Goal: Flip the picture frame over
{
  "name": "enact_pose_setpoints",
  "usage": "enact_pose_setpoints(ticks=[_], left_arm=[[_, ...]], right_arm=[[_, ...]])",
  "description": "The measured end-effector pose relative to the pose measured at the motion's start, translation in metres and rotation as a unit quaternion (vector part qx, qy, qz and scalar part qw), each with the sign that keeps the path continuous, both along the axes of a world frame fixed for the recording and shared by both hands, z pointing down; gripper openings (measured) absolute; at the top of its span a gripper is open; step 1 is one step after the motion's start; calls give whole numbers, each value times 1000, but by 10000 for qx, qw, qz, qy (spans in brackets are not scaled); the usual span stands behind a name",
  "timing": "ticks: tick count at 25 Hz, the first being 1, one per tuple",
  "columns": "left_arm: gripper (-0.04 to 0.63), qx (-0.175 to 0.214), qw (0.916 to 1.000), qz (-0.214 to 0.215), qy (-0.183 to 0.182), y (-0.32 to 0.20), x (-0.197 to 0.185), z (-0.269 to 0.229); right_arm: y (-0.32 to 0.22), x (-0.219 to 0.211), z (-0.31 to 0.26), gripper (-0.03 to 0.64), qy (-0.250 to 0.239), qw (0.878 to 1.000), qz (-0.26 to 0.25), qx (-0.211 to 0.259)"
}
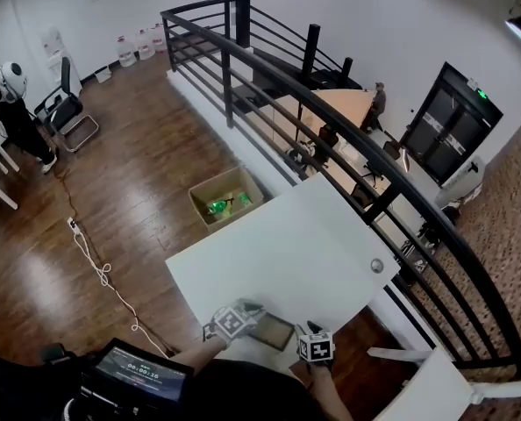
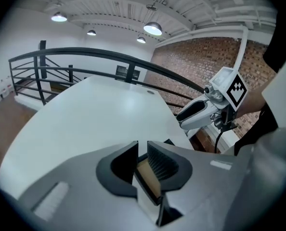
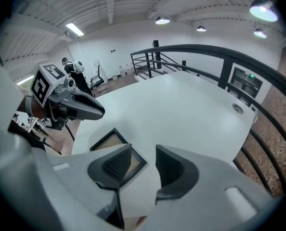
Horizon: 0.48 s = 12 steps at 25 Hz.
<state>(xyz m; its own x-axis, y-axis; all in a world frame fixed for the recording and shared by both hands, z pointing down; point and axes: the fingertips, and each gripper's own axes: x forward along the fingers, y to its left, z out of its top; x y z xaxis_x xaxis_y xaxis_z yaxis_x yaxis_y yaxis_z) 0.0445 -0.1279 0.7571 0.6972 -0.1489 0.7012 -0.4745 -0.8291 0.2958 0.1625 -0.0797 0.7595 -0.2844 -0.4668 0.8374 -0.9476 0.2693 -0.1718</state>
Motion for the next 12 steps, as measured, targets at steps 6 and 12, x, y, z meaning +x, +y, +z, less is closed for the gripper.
enact_pose_setpoints(ticks=[6,12], left_arm=[[15,409,9979,-128,479,-3,18,-57],[15,561,9959,-298,643,10,25,-94]], right_arm=[[-17,11,-42,55,-155,9968,95,781],[-27,3,-88,-8,-754,9878,34,1361]])
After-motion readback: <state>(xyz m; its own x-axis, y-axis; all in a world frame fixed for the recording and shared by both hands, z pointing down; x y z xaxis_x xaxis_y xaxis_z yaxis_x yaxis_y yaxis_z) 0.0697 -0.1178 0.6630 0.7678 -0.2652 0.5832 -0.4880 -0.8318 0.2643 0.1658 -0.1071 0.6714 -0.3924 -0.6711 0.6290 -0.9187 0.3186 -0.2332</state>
